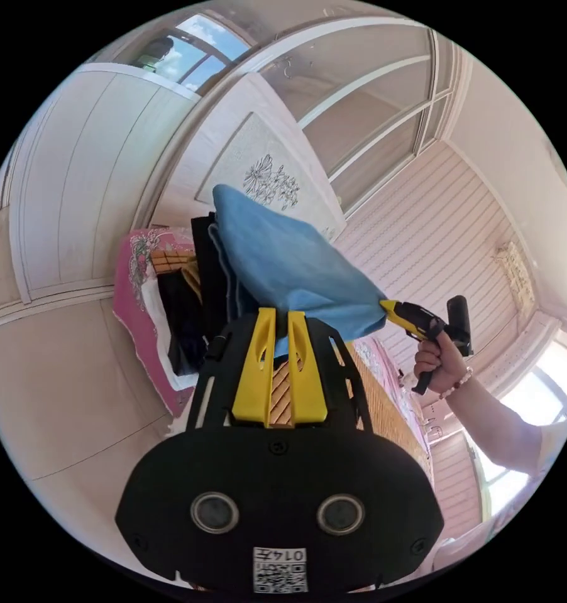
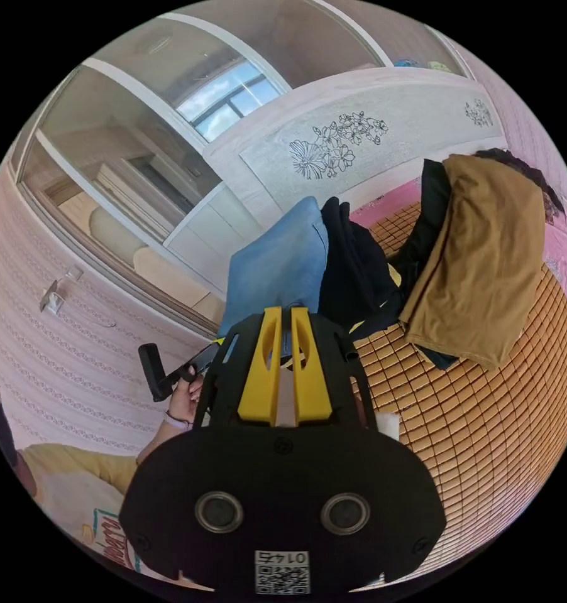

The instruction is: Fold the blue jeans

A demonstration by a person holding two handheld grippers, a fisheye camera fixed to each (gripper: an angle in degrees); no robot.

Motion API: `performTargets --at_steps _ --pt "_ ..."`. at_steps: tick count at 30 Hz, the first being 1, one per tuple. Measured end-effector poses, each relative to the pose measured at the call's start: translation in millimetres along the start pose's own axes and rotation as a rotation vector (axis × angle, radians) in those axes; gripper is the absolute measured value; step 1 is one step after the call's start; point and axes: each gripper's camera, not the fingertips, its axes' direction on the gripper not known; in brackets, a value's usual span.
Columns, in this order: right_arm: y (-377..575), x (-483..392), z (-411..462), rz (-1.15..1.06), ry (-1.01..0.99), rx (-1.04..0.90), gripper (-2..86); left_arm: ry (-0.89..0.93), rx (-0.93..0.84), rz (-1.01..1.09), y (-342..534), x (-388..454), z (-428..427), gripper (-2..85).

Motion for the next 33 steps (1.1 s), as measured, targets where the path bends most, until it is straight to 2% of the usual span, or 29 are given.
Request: performTargets --at_steps 2,4,7,10,11,13,16,17,19,22,27,33 --pt "3 -18 -30 -0.083 0.038 0.039 1.9 0.091 0.124 0.045 -11 30 -21 2.7" --pt "23 -36 -69 -0.156 0.062 0.084 1.7 0.114 0.170 0.140 -23 63 -34 2.5" --pt "83 -38 -122 -0.121 0.076 0.160 1.8 0.208 0.197 0.287 -32 118 -46 2.2" --pt "178 -24 -168 -0.010 0.140 0.220 2.1 0.414 0.092 0.422 -16 168 -32 2.3" --pt "199 -20 -176 0.021 0.162 0.224 2.3 0.492 -0.009 0.462 -1 187 -15 2.3" --pt "283 3 -192 0.181 0.327 0.177 3.4 0.547 -0.192 0.505 37 215 22 2.3" --pt "370 34 -196 0.447 0.473 -0.006 6.5 0.472 -0.532 0.558 122 245 89 2.1" --pt "383 34 -199 0.466 0.472 -0.008 7.5 0.426 -0.648 0.560 152 251 106 1.9" --pt "412 25 -211 0.498 0.451 0.047 10.9 0.425 -0.750 0.580 185 258 117 2.0" --pt "412 5 -213 0.393 0.503 0.041 13.7 0.446 -0.808 0.570 202 264 119 2.3" --pt "384 -6 -189 0.230 0.529 -0.062 13.3 0.426 -0.819 0.561 188 271 117 1.8" --pt "358 1 -182 0.239 0.429 -0.153 2.4 0.375 -0.780 0.546 171 278 111 0.7"
